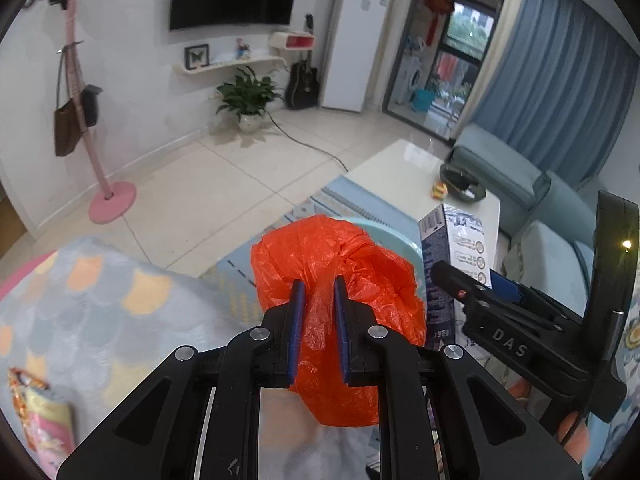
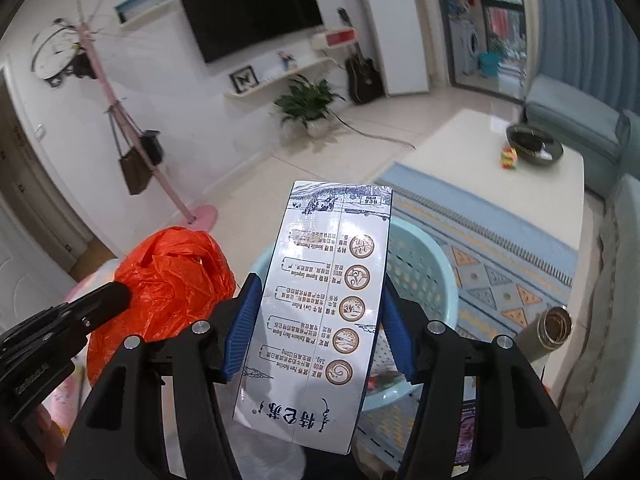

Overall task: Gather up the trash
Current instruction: 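Carry the box and orange bag over the basket and open both tools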

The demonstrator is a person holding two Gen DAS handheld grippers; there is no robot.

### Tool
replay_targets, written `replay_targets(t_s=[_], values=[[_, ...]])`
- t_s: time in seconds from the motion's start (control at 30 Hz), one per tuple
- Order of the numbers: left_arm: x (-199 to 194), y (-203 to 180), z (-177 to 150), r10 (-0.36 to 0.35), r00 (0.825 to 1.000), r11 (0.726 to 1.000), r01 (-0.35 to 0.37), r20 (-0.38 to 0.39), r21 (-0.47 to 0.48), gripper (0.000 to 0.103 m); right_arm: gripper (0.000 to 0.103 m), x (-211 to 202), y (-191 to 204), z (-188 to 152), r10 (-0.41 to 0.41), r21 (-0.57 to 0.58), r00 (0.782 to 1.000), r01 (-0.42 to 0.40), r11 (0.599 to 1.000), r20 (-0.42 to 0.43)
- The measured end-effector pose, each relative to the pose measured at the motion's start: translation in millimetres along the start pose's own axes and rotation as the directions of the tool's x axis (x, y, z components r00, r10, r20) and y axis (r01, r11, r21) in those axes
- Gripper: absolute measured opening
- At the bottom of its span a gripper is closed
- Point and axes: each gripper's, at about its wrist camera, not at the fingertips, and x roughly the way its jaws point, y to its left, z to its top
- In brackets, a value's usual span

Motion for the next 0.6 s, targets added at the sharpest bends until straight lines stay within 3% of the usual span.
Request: replay_targets(t_s=[0.27,0.5,0.6], values=[[51,-9,2,0.009,0.997,1.000,-0.007,-0.074,0.025,0.014,0.055,44,-27,-3,-0.033,0.042,0.997,0.036,0.998,-0.075],[64,-11,6,0.039,0.996,0.999,-0.036,-0.082,0.030,0.037,0.056,59,-39,2,-0.029,0.055,0.995,0.035,0.998,-0.096],[58,-11,5,0.039,0.996,0.999,-0.037,-0.076,0.023,0.041,0.056,58,-45,2,-0.022,0.068,0.995,0.029,0.997,-0.096]])
